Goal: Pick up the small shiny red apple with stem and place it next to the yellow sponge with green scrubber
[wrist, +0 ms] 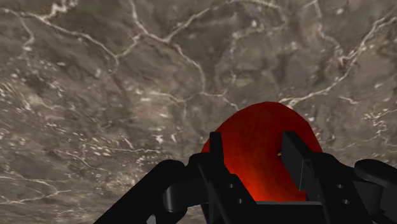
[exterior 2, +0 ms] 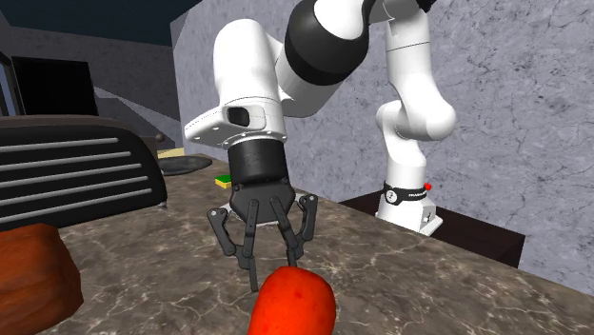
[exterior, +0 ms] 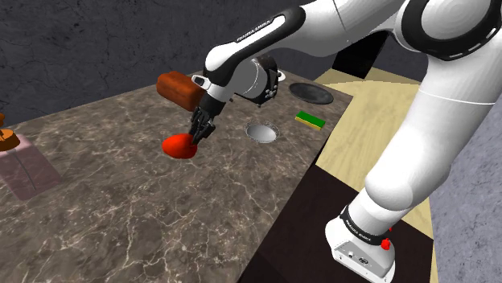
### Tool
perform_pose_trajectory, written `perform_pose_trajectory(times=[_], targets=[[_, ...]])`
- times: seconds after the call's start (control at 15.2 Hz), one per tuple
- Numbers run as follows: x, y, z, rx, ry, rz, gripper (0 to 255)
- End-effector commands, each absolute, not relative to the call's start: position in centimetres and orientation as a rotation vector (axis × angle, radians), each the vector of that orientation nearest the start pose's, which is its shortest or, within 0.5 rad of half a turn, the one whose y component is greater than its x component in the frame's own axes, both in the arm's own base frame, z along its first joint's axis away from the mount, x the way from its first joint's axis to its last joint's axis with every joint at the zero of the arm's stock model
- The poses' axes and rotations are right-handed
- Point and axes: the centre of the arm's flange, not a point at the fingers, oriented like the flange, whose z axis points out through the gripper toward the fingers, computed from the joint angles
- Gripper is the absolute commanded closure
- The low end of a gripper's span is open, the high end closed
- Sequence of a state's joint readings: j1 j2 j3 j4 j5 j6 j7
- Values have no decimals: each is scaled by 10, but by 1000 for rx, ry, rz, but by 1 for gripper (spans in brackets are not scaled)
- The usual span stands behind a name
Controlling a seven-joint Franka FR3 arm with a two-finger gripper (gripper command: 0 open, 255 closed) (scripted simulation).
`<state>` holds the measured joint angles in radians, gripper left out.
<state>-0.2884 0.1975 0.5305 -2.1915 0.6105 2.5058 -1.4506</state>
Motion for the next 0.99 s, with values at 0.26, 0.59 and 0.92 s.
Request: perform_pose_trajectory(times=[0.26, 0.59, 0.92], targets=[[550, 129, 346, -2273, -1559, -524, 255], [550, 129, 372, -2273, -1559, -524, 255], [550, 129, 399, -2273, -1559, -524, 255]])
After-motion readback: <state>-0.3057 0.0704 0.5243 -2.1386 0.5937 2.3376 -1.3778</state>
